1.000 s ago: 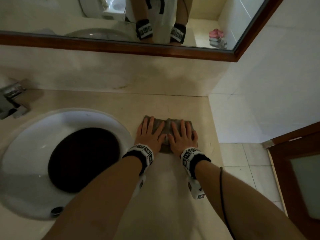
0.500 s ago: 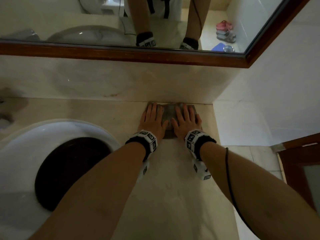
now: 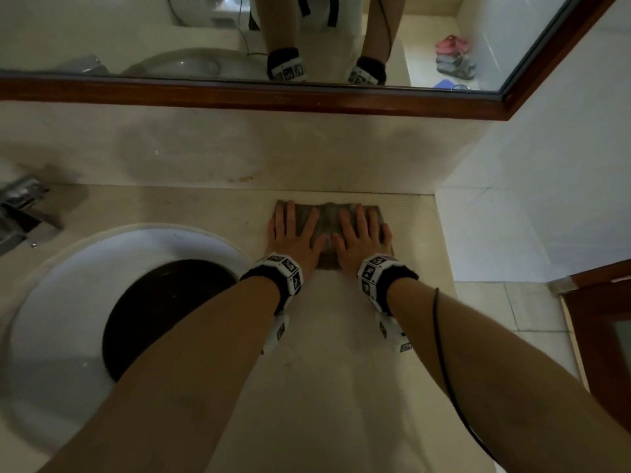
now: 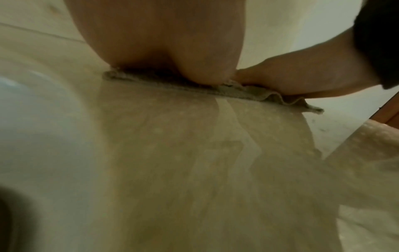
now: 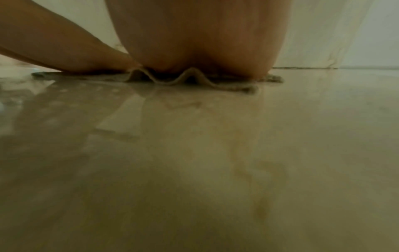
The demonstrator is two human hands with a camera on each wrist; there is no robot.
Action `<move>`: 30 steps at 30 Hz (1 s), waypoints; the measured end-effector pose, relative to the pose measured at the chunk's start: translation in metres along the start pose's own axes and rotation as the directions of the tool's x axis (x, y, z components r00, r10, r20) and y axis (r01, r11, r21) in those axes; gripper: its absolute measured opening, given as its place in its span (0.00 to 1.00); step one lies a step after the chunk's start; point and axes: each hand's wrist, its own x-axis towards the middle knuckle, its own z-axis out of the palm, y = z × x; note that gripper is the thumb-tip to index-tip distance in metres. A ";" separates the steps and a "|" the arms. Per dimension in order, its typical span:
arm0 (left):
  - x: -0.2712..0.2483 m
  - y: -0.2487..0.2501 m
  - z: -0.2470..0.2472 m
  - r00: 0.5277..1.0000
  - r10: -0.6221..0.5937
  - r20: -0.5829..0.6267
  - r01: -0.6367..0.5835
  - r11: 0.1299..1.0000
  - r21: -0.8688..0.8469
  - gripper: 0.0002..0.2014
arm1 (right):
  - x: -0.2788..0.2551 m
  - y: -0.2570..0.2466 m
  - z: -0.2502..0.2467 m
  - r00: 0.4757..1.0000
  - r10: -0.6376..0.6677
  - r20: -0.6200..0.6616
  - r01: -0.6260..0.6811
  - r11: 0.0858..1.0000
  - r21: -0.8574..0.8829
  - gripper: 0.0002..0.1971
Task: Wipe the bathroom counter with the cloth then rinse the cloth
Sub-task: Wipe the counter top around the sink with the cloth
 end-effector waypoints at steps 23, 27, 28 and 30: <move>-0.120 -0.041 0.030 0.948 0.284 0.142 -0.299 0.949 0.101 0.30 | -0.140 -0.052 0.060 0.987 0.146 0.061 -0.149 0.988 0.042 0.29; -0.096 -0.031 0.024 0.950 0.287 0.122 -0.299 0.950 0.094 0.29 | -0.116 -0.041 0.049 0.995 0.096 0.029 -0.096 0.995 0.003 0.29; -0.089 -0.027 0.022 0.950 0.291 0.116 -0.302 0.949 0.091 0.29 | -0.109 -0.039 0.046 0.996 0.090 0.020 -0.089 0.996 -0.003 0.29; -0.073 -0.022 0.019 0.952 0.292 0.087 -0.301 0.947 0.112 0.29 | -0.093 -0.035 0.039 0.997 0.079 0.001 -0.079 0.997 -0.021 0.29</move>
